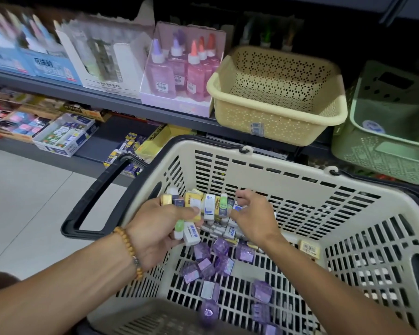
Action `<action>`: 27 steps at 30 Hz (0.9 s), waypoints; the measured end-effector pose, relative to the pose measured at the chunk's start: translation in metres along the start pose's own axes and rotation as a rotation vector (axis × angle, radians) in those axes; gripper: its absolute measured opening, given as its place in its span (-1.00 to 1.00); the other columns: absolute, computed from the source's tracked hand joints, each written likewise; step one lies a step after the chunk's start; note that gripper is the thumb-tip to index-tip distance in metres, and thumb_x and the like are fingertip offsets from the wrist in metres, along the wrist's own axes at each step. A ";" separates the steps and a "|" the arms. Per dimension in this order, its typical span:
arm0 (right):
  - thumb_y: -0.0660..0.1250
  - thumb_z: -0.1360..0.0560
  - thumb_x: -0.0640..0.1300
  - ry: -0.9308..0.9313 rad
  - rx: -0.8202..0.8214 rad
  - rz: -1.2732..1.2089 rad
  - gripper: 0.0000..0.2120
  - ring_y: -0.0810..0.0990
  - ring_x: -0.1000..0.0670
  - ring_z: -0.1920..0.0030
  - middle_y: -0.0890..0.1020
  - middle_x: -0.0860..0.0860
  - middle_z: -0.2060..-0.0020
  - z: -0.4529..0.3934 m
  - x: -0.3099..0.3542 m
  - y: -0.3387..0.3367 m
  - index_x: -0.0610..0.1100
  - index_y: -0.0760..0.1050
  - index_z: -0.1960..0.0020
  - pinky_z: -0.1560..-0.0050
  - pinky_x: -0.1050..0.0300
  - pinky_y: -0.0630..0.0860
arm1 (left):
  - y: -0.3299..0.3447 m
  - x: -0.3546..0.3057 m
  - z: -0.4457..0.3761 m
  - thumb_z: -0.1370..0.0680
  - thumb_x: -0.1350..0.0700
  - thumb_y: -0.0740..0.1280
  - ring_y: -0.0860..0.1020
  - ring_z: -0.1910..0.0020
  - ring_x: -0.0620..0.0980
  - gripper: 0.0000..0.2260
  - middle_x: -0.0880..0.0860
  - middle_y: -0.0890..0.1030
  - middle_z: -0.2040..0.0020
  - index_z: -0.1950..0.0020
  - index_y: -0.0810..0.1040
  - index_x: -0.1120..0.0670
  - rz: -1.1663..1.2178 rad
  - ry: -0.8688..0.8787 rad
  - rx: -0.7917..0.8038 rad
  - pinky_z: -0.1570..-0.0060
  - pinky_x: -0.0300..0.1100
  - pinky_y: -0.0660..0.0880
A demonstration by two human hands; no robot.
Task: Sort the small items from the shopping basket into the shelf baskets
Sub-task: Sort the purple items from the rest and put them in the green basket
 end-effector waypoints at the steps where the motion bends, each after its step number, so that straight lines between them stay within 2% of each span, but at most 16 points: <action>1: 0.46 -0.48 -0.12 -0.049 -0.009 0.053 -0.51 0.50 0.01 0.08 0.52 0.06 -0.01 0.003 0.002 -0.002 -0.10 0.44 -0.37 -0.09 -0.01 0.56 | 0.001 -0.001 0.001 -0.45 0.36 0.40 0.69 0.11 0.12 -0.71 0.20 0.71 0.09 -0.16 0.55 0.25 0.002 0.001 0.006 0.21 -0.06 0.58; 3: 0.50 -0.44 -0.01 -0.133 0.028 0.119 -0.49 0.49 0.05 0.12 0.50 0.14 0.07 0.008 0.008 -0.001 -0.03 0.46 -0.34 0.04 0.05 0.53 | 0.002 -0.002 0.002 -0.45 0.37 0.40 0.68 0.09 0.13 -0.71 0.22 0.71 0.09 -0.16 0.55 0.27 0.001 0.006 0.012 0.12 0.00 0.59; 6: 0.50 -0.41 0.05 -0.243 0.082 0.242 -0.61 0.46 0.10 0.12 0.49 0.19 0.12 0.010 0.023 0.014 0.03 0.52 -0.19 0.15 0.18 0.39 | 0.003 -0.003 0.003 -0.44 0.38 0.40 0.67 0.07 0.16 -0.70 0.25 0.70 0.07 -0.18 0.54 0.28 -0.002 0.008 0.002 -0.06 0.11 0.56; 7: 0.49 -0.42 0.04 -0.268 0.071 0.265 -0.65 0.46 0.10 0.11 0.49 0.17 0.11 0.010 0.028 0.020 0.02 0.53 -0.16 0.15 0.17 0.39 | 0.002 -0.003 0.003 -0.45 0.38 0.40 0.66 0.08 0.16 -0.69 0.25 0.70 0.06 -0.18 0.54 0.28 0.000 0.005 -0.002 -0.06 0.11 0.56; 11: 0.43 -0.48 -0.02 -0.313 0.008 0.300 -0.73 0.47 0.03 0.08 0.48 0.11 0.14 0.005 0.048 0.032 -0.04 0.50 -0.14 0.15 0.13 0.39 | 0.001 -0.002 0.000 -0.46 0.38 0.38 0.67 0.15 0.11 -0.72 0.25 0.69 0.06 -0.17 0.57 0.27 -0.009 0.008 -0.001 0.15 -0.02 0.60; 14: 0.41 -0.50 -0.02 -0.277 0.038 0.293 -0.73 0.54 0.03 0.11 0.56 0.07 0.14 0.003 0.049 0.030 -0.02 0.51 -0.18 0.10 0.08 0.49 | 0.000 -0.002 -0.002 -0.46 0.40 0.37 0.68 0.18 0.10 -0.76 0.27 0.69 0.09 -0.10 0.57 0.26 0.004 0.012 -0.002 0.13 -0.01 0.59; 15: 0.38 -0.52 -0.04 -0.257 0.039 0.223 -0.76 0.55 0.08 0.19 0.58 0.08 0.20 0.003 0.048 0.025 -0.01 0.53 -0.17 0.12 0.11 0.49 | 0.000 -0.002 -0.003 -0.46 0.41 0.36 0.68 0.20 0.10 -0.79 0.27 0.69 0.10 -0.06 0.57 0.24 0.005 0.015 0.003 0.15 -0.02 0.60; 17: 0.32 -0.56 -0.05 -0.166 0.088 -0.095 -0.87 0.52 0.13 0.36 0.60 0.02 0.31 0.005 0.046 0.016 -0.03 0.58 -0.07 0.22 0.16 0.47 | 0.001 -0.003 -0.004 -0.46 0.41 0.36 0.69 0.19 0.10 -0.83 0.26 0.70 0.11 0.02 0.56 0.20 -0.006 0.017 0.023 0.27 -0.07 0.59; 19: 0.30 -0.57 0.05 -0.074 0.245 -0.357 -0.83 0.53 0.13 0.38 0.65 0.00 0.29 0.011 0.049 0.015 -0.01 0.61 0.01 0.33 0.24 0.47 | 0.004 -0.003 -0.004 -0.46 0.41 0.36 0.69 0.14 0.12 -0.83 0.25 0.70 0.09 0.04 0.55 0.19 -0.022 0.021 0.056 0.34 -0.13 0.57; 21: 0.34 -0.55 0.07 -0.050 0.434 -0.385 -0.82 0.54 0.13 0.38 0.70 0.03 0.28 0.024 0.058 0.022 -0.01 0.62 0.03 0.39 0.31 0.46 | 0.008 -0.003 -0.004 -0.44 0.42 0.37 0.69 0.12 0.12 -0.82 0.23 0.70 0.09 0.04 0.58 0.19 -0.050 0.030 0.092 0.34 -0.15 0.58; 23: 0.39 -0.54 -0.05 -0.010 0.475 -0.422 -0.89 0.50 0.12 0.41 0.68 0.00 0.32 0.029 0.060 0.024 -0.08 0.63 0.04 0.42 0.29 0.43 | 0.013 -0.003 -0.002 -0.43 0.43 0.37 0.69 0.10 0.11 -0.79 0.23 0.70 0.07 -0.01 0.60 0.23 -0.080 0.036 0.129 0.25 -0.13 0.62; 25: 0.37 -0.55 -0.20 0.097 0.412 -0.560 -0.92 0.44 0.10 0.45 0.58 -0.01 0.39 0.025 0.052 0.014 -0.18 0.63 0.05 0.43 0.26 0.38 | 0.019 -0.005 0.001 -0.38 0.45 0.38 0.69 0.07 0.10 -0.75 0.22 0.70 0.06 -0.02 0.61 0.26 -0.101 0.051 0.170 0.09 -0.10 0.62; 27: 0.33 -0.56 -0.25 0.179 0.404 -0.717 -0.90 0.41 0.09 0.45 0.54 -0.04 0.38 0.024 0.042 0.007 -0.23 0.60 0.09 0.43 0.23 0.36 | 0.022 -0.006 0.003 -0.30 0.43 0.42 0.69 0.05 0.09 -0.71 0.20 0.71 0.07 0.00 0.61 0.27 -0.108 0.060 0.188 0.02 -0.08 0.58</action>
Point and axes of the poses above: each hand's wrist, its own z-axis away from the middle knuckle, its own y-axis out of the palm, x = y × z, the point moved 8 cm from there along -z, towards the middle knuckle
